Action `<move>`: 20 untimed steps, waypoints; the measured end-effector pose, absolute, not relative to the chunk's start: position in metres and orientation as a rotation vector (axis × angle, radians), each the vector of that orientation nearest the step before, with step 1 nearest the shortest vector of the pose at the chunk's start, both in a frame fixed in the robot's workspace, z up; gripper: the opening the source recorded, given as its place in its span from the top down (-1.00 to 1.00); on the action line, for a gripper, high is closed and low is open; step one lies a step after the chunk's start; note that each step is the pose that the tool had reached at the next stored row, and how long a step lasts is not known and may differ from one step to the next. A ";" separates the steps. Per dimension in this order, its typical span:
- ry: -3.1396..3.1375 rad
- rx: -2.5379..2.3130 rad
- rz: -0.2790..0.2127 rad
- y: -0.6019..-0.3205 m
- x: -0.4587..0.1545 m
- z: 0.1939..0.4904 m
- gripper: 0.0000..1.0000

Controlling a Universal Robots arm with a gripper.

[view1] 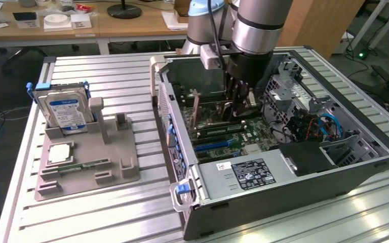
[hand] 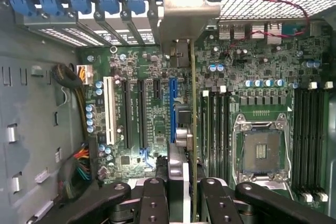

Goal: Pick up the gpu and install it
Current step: 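Insert the gpu into the slot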

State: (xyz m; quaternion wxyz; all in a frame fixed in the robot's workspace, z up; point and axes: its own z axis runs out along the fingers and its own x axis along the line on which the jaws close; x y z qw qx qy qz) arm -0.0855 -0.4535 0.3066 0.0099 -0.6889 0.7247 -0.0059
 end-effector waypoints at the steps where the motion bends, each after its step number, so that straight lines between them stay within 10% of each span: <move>1: 2.263 -2.151 -0.019 -0.454 -0.086 0.306 0.44; 20: 2.249 -2.137 0.014 -0.461 -0.088 0.293 0.44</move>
